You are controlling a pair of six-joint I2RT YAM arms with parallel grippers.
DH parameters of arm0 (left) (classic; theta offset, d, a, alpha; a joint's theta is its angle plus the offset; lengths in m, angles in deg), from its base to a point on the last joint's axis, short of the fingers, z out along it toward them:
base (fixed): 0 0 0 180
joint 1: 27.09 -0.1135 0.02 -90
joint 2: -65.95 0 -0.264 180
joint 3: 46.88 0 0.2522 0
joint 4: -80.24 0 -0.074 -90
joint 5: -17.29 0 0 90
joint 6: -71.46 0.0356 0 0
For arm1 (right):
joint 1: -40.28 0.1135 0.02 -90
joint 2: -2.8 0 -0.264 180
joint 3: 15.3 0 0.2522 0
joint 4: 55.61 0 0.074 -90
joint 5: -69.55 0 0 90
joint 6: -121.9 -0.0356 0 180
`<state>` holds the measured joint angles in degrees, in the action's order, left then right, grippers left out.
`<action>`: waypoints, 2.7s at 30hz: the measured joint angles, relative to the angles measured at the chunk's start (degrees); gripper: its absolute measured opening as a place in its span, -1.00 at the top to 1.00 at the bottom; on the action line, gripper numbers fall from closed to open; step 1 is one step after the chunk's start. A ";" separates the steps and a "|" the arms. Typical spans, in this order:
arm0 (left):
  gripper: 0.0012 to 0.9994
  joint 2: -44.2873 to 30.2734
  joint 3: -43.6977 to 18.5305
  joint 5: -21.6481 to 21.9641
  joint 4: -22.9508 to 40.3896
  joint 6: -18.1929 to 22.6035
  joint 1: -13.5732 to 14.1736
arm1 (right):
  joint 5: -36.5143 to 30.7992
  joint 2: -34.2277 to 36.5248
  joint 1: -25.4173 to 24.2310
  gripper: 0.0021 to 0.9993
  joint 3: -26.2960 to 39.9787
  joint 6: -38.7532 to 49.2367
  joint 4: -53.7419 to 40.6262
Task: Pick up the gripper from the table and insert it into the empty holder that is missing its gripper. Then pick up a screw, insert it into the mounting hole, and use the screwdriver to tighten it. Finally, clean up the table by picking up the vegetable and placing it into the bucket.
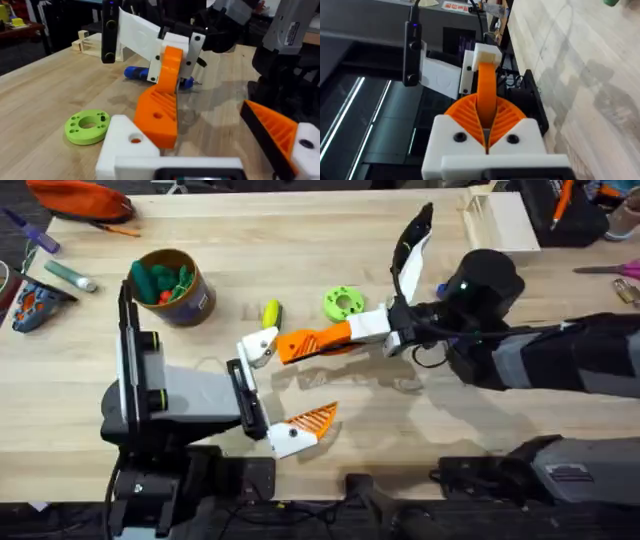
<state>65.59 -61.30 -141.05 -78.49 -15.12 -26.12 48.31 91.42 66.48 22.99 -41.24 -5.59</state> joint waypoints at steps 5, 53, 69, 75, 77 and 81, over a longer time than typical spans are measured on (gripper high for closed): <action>-0.98 0.00 0.00 -0.02 0.00 0.00 0.00 | -0.15 0.00 0.70 0.98 0.00 -0.17 0.25; -0.98 0.00 0.00 0.64 -0.04 -0.46 -0.28 | -4.44 1.97 3.65 0.98 0.17 0.27 1.64; -0.98 0.00 0.00 1.12 -0.15 -0.59 -0.55 | -2.45 4.31 3.65 0.99 2.43 0.24 2.91; -0.98 0.00 0.00 0.94 -0.17 -0.47 -0.51 | -2.31 4.36 4.33 0.99 3.35 0.06 2.50; -0.98 0.00 0.00 0.81 -0.15 -0.37 -0.50 | -2.30 4.53 5.15 0.99 4.15 0.06 1.61; -0.98 0.00 0.00 0.62 -0.09 -0.39 -0.52 | -2.28 4.68 5.78 0.99 5.16 0.11 -0.50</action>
<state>65.59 -61.30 -140.43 -78.58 -15.51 -26.64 46.03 96.09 72.26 28.15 -41.13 -6.09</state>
